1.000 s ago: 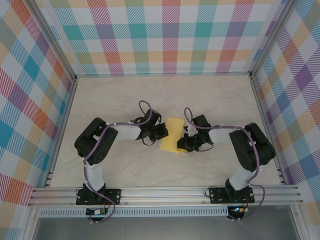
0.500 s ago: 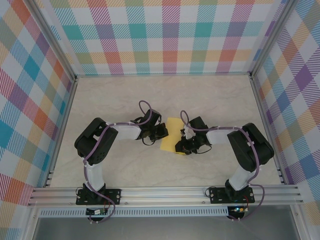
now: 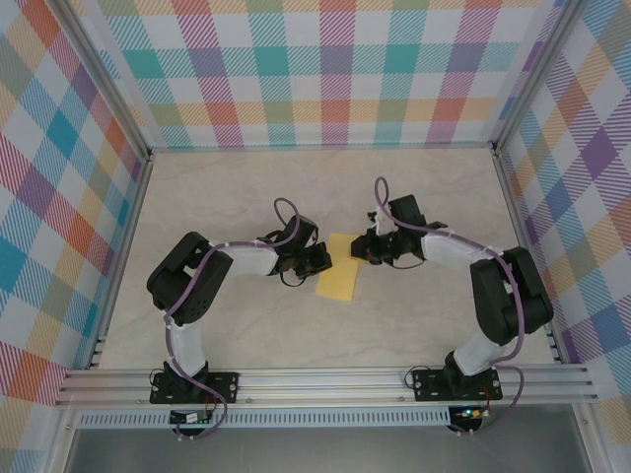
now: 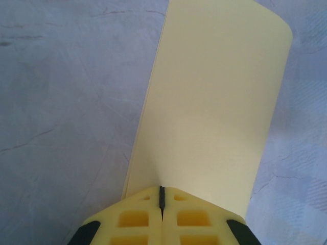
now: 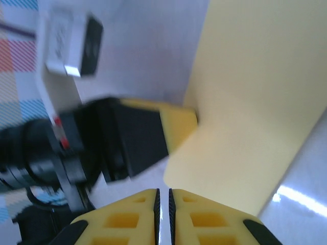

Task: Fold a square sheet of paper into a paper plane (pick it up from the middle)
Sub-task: First fold in half a square sheet of paper at the center of the table.

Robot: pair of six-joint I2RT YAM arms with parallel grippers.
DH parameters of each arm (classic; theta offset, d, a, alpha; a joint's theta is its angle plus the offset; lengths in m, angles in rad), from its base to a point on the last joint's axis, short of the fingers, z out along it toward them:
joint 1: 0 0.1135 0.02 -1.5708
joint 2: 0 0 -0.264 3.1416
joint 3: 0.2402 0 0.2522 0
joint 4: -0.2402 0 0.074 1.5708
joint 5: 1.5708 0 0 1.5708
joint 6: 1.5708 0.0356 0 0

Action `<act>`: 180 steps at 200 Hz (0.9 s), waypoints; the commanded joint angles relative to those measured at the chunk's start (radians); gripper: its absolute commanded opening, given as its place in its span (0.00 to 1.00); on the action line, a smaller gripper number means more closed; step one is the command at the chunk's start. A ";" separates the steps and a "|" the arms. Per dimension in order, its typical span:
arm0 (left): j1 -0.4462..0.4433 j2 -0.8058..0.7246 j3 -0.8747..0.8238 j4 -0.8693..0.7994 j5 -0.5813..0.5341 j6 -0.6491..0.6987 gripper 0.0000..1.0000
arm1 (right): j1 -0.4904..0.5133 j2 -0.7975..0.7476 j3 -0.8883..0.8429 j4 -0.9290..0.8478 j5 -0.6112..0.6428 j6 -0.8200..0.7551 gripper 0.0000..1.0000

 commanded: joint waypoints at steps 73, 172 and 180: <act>-0.017 0.027 -0.027 -0.128 0.017 0.030 0.00 | -0.032 0.266 0.055 0.037 0.034 -0.021 0.15; -0.017 0.028 -0.027 -0.136 0.017 0.032 0.00 | -0.117 0.256 0.195 -0.019 -0.035 -0.039 0.17; -0.017 0.028 -0.026 -0.136 0.019 0.032 0.00 | -0.118 0.272 0.216 -0.031 -0.030 -0.050 0.17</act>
